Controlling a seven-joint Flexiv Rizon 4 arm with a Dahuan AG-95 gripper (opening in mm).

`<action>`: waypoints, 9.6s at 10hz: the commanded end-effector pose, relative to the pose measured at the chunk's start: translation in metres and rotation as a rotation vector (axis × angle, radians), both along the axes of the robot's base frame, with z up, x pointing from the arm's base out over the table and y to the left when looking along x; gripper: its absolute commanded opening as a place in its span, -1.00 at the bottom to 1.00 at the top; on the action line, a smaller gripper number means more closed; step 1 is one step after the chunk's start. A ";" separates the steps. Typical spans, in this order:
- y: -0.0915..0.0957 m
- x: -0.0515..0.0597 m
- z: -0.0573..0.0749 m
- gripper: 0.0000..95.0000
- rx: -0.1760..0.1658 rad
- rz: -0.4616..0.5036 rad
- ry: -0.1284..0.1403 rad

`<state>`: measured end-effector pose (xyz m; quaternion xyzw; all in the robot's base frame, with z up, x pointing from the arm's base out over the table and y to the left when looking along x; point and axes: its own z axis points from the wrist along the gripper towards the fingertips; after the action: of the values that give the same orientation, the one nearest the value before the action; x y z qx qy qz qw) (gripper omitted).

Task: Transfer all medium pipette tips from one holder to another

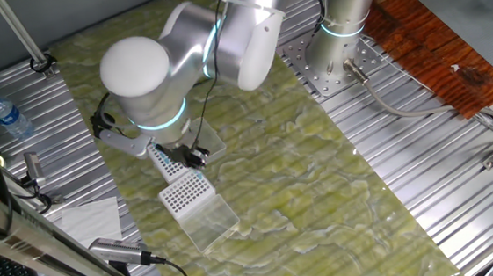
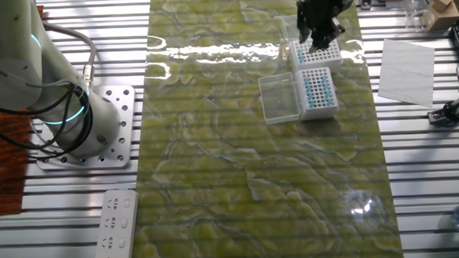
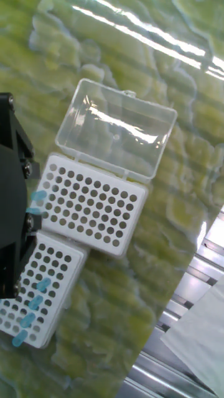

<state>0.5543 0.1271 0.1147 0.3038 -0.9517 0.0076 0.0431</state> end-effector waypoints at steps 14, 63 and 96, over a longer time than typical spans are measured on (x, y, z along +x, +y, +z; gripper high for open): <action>-0.052 -0.002 -0.038 -0.60 0.012 0.170 -0.088; 0.043 -0.008 0.026 -1.00 0.047 -0.320 0.088; -0.011 0.041 -0.007 -0.60 0.010 0.149 -0.014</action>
<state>0.5880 0.1217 0.1101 0.3586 -0.9328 0.0068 0.0341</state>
